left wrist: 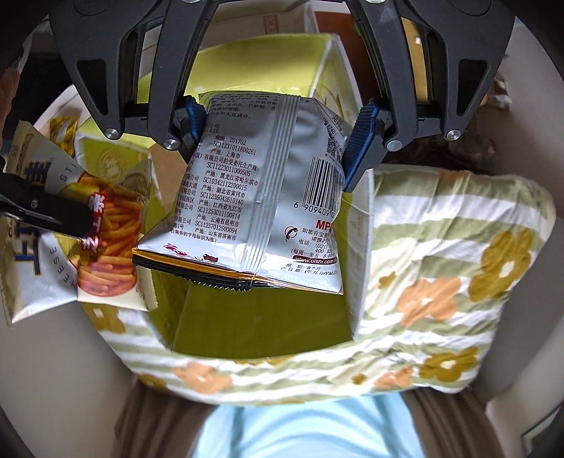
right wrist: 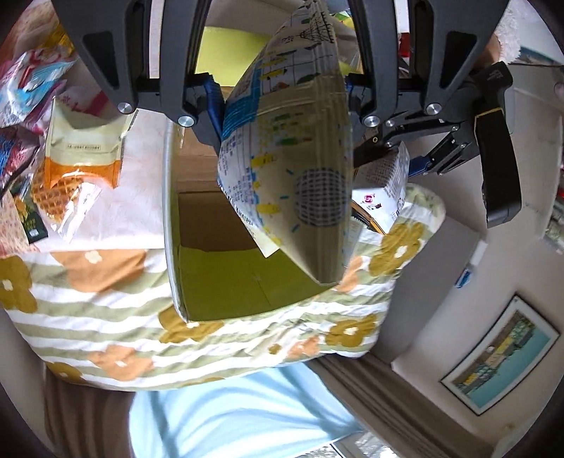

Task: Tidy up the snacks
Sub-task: 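Carry both bags over the cardboard box and open both tools to drop them, then grasp the blue-white snack bag with the left tool while the right tool grasps the pink candy bag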

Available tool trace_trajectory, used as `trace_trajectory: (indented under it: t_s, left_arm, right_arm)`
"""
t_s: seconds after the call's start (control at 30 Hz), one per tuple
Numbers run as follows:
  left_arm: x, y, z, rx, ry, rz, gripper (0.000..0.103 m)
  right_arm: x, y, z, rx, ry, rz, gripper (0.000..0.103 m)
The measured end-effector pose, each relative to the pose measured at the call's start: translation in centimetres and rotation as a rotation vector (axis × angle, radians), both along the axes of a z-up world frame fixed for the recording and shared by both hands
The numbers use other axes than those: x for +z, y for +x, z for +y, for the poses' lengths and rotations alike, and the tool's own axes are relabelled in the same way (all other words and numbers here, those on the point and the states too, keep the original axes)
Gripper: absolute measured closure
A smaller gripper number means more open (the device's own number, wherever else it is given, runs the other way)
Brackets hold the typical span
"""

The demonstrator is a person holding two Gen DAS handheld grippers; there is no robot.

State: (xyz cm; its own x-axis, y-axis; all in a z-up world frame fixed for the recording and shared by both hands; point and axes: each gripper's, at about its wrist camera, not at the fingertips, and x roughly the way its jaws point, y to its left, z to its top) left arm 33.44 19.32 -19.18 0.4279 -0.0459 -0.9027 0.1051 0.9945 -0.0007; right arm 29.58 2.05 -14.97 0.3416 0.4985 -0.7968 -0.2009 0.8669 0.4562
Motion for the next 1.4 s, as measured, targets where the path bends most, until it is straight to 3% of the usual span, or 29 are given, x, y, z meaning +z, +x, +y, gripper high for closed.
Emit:
trace_trajectory:
  t_s: [0.07, 0.1, 0.13, 0.17, 0.7, 0.77, 0.8, 0.83, 0.87, 0.93, 1.13, 1.4]
  left_arm:
    - [-0.4, 0.3, 0.0, -0.024, -0.005, 0.003, 0.038]
    - [-0.4, 0.3, -0.1, -0.036, -0.004, -0.002, 0.031]
    - [-0.4, 0.5, -0.1, -0.036, 0.004, -0.004, 0.011]
    - [-0.4, 0.6, -0.1, -0.035, 0.011, -0.013, 0.001]
    - [0.3, -2.4, 3.4, 0.067, -0.025, -0.044, 0.0]
    - [0.4, -2.6, 3.8, 0.083, -0.026, -0.048, 0.0]
    - [0.4, -2.7, 3.9, 0.092, -0.027, -0.051, 0.0]
    - [0.5, -2.8, 4.1, 0.102, -0.026, -0.052, 0.0]
    - [0.5, -3.0, 4.2, 0.106, -0.026, -0.052, 0.0]
    - [0.6, -3.5, 4.2, 0.113, -0.022, -0.055, 0.0]
    - [0.2, -4.7, 4.3, 0.111, -0.031, -0.04, 0.0]
    - [1.1, -5.3, 3.1, 0.049, -0.048, -0.072, 0.0]
  right_arm:
    - [-0.3, 0.1, 0.3, -0.015, -0.019, 0.016, 0.057]
    - [-0.3, 0.2, 0.3, -0.019, -0.031, 0.017, 0.057]
    - [-0.3, 0.2, 0.3, -0.025, -0.055, 0.009, 0.057]
    - [-0.1, 0.2, 0.3, -0.028, -0.071, 0.003, 0.057]
    - [-2.0, -0.2, 2.9, 0.079, -0.3, -0.048, 0.056]
    - [-2.3, -0.4, 3.5, 0.1, -0.333, -0.065, 0.05]
    - [-2.4, -0.5, 3.6, 0.104, -0.337, -0.083, 0.037]
    - [-2.4, -0.9, 3.7, 0.106, -0.333, -0.105, 0.013]
    - [-2.4, -1.2, 3.6, 0.105, -0.328, -0.122, 0.002]
    - [-2.2, -1.9, 3.4, 0.098, -0.315, -0.153, 0.0]
    - [-2.3, -3.0, 3.4, 0.087, -0.31, -0.128, 0.0]
    - [0.2, -4.8, 1.9, 0.025, -0.308, -0.163, 0.0]
